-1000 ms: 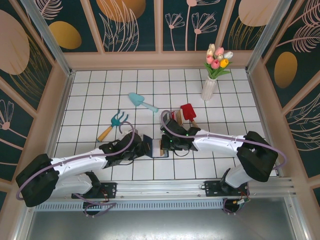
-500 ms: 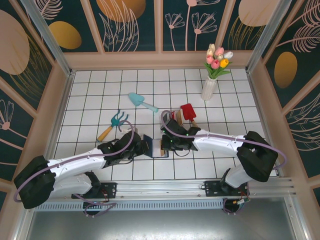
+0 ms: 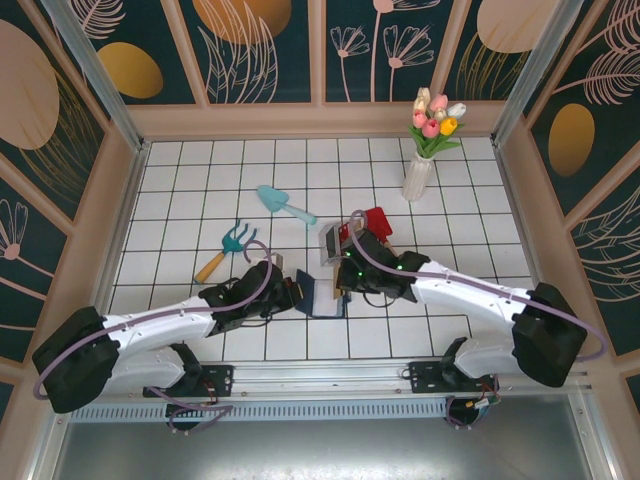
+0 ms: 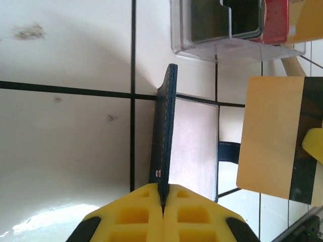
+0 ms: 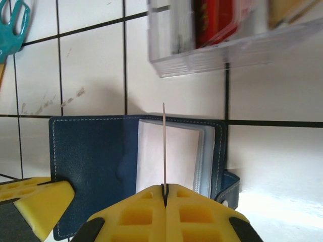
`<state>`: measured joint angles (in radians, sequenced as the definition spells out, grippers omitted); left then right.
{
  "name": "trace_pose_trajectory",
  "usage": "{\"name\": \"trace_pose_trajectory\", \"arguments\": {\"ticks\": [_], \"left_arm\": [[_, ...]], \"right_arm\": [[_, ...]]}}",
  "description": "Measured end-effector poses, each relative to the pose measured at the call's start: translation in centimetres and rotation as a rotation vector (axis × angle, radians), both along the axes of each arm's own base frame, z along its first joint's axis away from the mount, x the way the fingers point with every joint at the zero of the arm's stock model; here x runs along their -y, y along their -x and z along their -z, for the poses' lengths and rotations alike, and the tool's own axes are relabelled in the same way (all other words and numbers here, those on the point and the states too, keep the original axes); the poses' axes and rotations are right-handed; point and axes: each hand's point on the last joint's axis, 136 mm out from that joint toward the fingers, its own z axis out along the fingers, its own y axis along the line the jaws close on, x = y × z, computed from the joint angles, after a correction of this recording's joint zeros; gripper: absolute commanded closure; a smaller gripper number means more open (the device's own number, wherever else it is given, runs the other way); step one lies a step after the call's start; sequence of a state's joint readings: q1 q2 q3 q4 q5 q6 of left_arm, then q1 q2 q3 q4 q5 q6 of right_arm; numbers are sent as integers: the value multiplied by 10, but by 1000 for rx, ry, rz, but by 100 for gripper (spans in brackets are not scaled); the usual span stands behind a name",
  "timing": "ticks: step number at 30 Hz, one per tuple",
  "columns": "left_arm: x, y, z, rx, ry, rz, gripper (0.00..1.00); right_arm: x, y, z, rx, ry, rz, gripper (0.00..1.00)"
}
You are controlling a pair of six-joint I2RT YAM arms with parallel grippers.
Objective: Put the credit cards into the card holder
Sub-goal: Flip over the card slot in the card holder.
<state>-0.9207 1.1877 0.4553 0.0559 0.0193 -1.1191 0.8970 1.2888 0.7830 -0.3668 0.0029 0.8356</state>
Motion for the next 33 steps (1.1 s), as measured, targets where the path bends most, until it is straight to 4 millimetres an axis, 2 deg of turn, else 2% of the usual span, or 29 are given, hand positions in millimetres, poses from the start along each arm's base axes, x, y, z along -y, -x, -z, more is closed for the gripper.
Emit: {"name": "trace_pose_trajectory", "arguments": {"ticks": [7,18,27,33], "left_arm": [[13,0,1,-35,73,-1,100],[9,4,10,-72,88,-38,100],[8,4,11,-75,88,-39,100],[7,5,16,-84,75,-40,100]], "right_arm": [[18,7,18,-36,34,22,100],[30,15,25,-66,63,51,100],[31,17,30,-71,46,58,100],[24,18,31,-78,-3,57,100]]}}
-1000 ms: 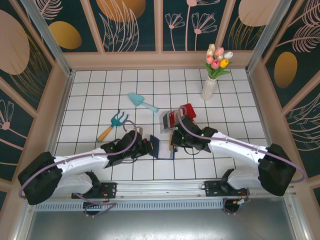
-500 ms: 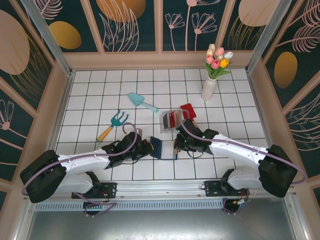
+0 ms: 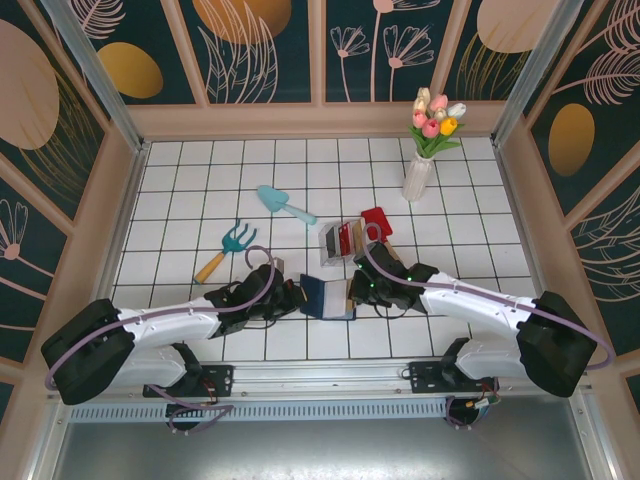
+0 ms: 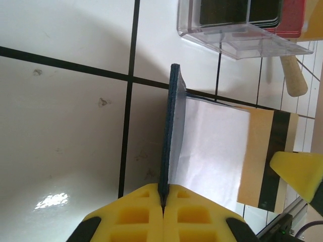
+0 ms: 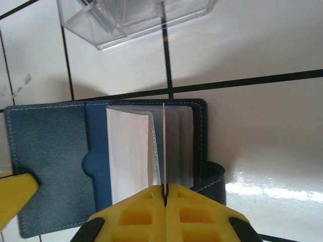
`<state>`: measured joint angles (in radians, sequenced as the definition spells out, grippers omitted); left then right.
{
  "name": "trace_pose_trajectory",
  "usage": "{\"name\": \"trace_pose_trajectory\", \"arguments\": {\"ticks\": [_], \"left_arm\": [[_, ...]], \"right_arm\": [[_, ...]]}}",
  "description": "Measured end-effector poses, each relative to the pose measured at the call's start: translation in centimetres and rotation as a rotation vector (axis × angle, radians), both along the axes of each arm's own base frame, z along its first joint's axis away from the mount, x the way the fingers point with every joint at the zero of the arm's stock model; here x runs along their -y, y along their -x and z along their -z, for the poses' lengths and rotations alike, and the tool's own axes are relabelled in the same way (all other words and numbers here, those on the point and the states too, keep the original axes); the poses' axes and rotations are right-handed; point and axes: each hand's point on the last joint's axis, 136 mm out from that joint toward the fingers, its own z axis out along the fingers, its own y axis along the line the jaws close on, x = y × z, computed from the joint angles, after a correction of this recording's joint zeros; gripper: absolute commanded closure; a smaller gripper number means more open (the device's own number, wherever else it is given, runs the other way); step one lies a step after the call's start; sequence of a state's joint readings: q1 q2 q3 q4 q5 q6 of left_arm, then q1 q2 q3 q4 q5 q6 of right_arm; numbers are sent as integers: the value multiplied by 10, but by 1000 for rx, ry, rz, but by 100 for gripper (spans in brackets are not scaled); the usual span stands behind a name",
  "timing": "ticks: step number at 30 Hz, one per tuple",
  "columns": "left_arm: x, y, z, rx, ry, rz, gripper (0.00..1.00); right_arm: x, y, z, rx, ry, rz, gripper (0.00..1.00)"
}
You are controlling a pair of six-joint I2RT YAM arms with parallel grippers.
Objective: Put the credit cards into the card holder
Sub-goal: Flip over the card slot in the card holder.
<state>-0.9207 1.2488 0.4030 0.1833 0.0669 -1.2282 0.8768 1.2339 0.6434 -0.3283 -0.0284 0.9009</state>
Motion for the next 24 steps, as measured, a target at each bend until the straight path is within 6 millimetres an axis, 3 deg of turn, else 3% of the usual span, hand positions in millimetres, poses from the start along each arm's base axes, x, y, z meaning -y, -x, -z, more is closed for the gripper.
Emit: {"name": "trace_pose_trajectory", "arguments": {"ticks": [12,24], "left_arm": [[3,0,7,-9,5,4,100],[22,2,9,-33,104,6,100]], "right_arm": [[-15,-5,-17,38,-43,-17,100],[-27,0,-24,44,-87,-51,100]]}}
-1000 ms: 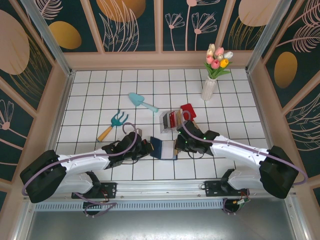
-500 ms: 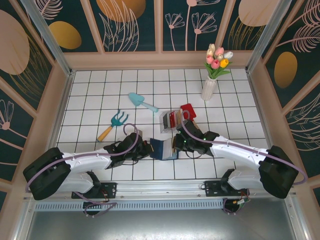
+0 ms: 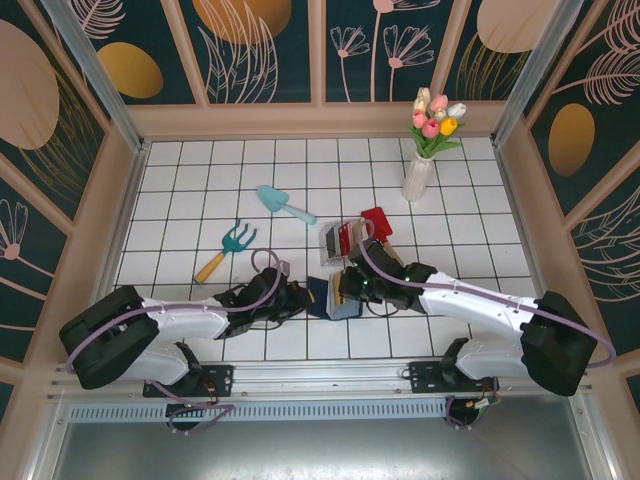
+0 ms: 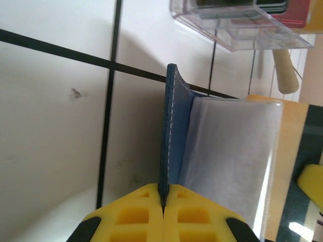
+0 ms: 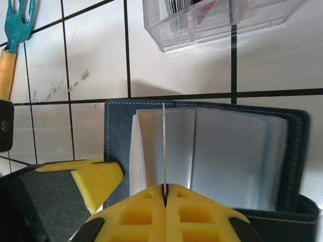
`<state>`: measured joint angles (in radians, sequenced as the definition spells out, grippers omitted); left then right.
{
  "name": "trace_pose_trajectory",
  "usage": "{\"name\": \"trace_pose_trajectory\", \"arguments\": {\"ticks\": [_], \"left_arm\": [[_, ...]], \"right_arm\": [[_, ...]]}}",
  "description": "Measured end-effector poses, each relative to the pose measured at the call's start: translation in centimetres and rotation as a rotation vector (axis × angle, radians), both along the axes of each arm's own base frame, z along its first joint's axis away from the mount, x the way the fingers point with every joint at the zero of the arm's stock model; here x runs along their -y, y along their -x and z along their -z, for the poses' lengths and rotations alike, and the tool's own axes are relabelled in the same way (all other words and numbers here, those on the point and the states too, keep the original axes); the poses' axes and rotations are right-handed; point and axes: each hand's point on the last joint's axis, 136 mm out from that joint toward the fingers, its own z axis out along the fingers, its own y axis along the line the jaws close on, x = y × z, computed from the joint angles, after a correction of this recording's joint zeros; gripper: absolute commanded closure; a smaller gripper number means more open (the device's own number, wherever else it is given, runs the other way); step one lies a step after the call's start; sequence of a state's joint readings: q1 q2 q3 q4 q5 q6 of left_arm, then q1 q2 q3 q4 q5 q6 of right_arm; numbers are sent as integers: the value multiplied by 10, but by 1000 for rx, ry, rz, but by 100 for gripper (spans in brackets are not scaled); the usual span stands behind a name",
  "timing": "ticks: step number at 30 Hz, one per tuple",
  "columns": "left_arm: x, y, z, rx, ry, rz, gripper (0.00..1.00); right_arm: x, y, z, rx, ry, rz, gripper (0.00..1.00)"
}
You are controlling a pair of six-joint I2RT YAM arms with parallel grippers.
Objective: Put the credit cards into the card holder
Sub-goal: Flip over the card slot in the card holder.
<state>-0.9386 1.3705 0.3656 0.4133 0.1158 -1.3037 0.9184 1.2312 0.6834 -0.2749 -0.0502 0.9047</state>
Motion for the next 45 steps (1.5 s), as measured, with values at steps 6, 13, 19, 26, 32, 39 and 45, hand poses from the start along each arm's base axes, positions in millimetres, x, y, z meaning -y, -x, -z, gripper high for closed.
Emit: {"name": "trace_pose_trajectory", "arguments": {"ticks": [6,13,19,26,32,39,45], "left_arm": [[9,4,-1,-1,26,8,100],[12,6,3,-2,12,13,93],[7,7,8,-1,-23,5,69],[1,5,2,35,-50,4,42],[10,-1,-11,75,-38,24,42],[13,-3,-1,64,-93,43,46],[8,-2,14,35,-182,60,46]], "right_arm": [[-2,-1,-2,-1,-15,4,100],[0,5,20,-33,1,18,100],[7,13,40,-70,34,24,100],[6,13,42,-73,31,30,100],[6,13,43,-75,34,30,100],[7,13,43,-74,37,31,100],[7,13,43,-74,38,31,100]]}}
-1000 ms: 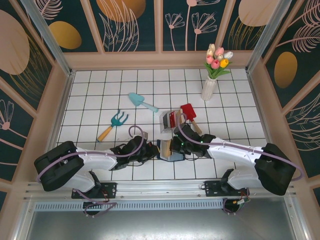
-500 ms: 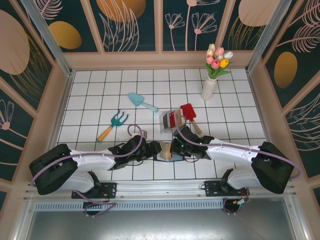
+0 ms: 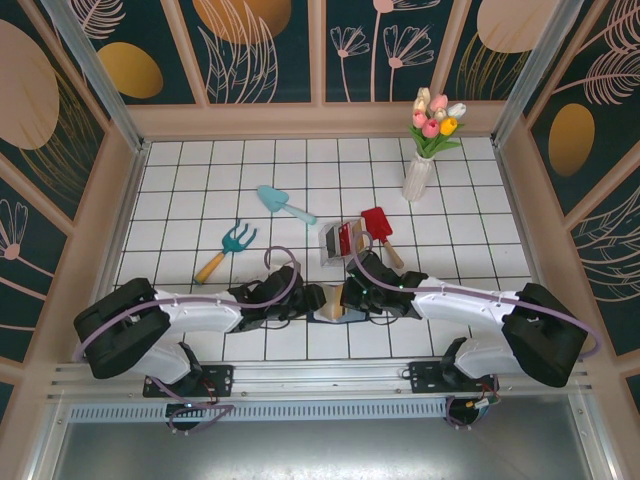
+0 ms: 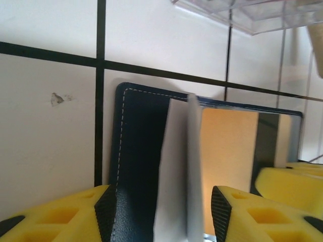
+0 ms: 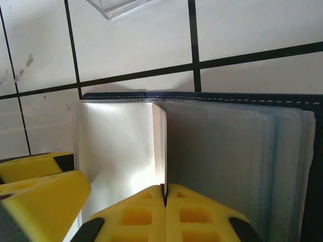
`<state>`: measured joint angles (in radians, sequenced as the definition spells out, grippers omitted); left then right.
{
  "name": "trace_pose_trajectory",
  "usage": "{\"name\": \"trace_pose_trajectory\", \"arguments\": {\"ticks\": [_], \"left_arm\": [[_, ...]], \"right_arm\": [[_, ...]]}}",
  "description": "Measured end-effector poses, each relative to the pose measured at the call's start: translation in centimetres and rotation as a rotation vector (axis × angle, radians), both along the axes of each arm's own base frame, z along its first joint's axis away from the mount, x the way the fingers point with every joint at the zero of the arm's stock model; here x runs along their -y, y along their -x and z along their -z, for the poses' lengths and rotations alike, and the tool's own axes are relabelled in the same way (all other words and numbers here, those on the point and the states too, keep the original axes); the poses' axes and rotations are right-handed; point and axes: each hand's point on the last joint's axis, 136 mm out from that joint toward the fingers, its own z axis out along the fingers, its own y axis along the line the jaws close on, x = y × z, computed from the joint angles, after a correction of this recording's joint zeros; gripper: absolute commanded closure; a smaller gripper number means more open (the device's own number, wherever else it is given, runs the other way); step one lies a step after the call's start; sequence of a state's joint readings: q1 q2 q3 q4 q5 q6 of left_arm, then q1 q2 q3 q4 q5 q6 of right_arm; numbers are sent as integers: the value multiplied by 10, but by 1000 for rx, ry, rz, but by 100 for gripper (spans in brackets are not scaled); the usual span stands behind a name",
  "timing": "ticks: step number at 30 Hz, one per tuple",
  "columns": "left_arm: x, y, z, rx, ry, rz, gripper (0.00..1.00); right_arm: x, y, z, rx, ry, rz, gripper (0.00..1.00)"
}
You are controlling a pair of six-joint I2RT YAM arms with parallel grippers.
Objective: Put the credit cards into the card holder
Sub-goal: Flip over the card slot in the card holder.
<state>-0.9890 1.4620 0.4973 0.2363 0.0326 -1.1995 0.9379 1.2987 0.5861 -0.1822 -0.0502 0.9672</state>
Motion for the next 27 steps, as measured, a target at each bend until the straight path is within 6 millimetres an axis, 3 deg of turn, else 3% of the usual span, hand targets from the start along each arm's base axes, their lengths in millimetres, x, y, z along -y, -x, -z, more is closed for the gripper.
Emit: {"name": "trace_pose_trajectory", "arguments": {"ticks": [2,11,18,23,27], "left_arm": [[1,-2,3,-1,-26,3,47],[-3,-2,9,0,-81,20,80],[-5,-1,12,-3,-93,27,80],[-5,-1,12,-3,-93,27,78],[-4,-1,11,-1,-94,30,78]], "right_arm": [[0,0,0,1,0,1,100],[3,-3,-5,11,-7,12,100],[11,-6,-19,33,9,22,100],[26,-10,-47,93,30,63,100],[43,-10,-53,110,86,94,100]]}}
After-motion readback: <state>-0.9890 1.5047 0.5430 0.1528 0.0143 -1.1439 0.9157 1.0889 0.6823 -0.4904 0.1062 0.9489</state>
